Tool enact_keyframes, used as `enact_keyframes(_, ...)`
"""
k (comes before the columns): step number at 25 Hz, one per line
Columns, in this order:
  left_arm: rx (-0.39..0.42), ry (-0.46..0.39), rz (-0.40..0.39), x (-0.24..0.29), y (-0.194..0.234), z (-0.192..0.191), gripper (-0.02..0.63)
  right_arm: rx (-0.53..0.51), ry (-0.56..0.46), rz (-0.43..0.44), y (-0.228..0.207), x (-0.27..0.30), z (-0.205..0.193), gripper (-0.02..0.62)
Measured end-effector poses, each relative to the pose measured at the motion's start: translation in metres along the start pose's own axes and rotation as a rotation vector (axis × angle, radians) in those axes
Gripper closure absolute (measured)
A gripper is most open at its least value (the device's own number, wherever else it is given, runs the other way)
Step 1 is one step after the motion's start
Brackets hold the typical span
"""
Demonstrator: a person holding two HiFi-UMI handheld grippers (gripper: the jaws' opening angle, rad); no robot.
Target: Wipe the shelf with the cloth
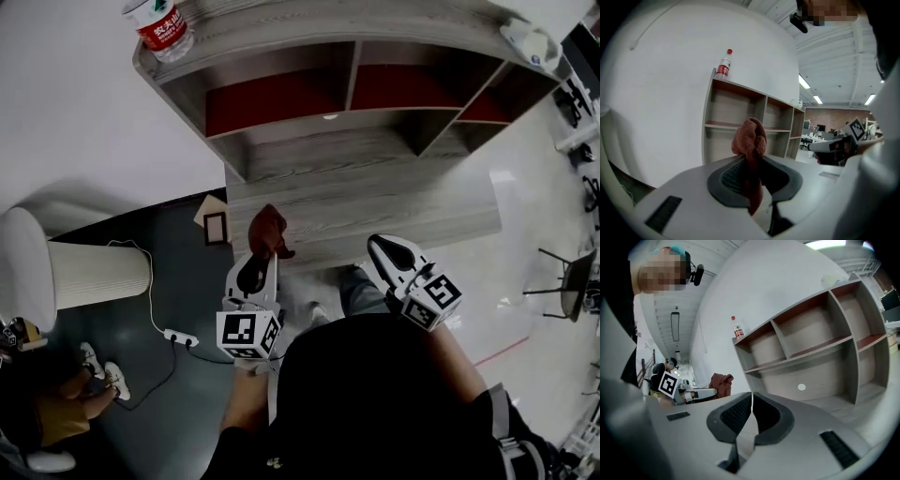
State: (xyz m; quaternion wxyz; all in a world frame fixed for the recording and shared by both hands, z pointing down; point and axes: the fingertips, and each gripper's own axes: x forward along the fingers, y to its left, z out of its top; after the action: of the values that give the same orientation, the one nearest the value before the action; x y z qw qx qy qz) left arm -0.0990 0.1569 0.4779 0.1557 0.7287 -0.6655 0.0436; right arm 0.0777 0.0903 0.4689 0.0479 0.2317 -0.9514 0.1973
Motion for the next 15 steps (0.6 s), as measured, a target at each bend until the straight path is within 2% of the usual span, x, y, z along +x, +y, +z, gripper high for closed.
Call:
enact_keyframes(8,0.028,-0.011,0.244,0.054,0.038,0.057,0.535,-0.052,0.062,0.195,-0.044,0.064,0.039,0.591)
enact_keyframes(15,0.083,0.020,0.412,0.091,0.064,0.099,0.534,-0.049,0.085,0.275,-0.077,0.095,0.063,0.591)
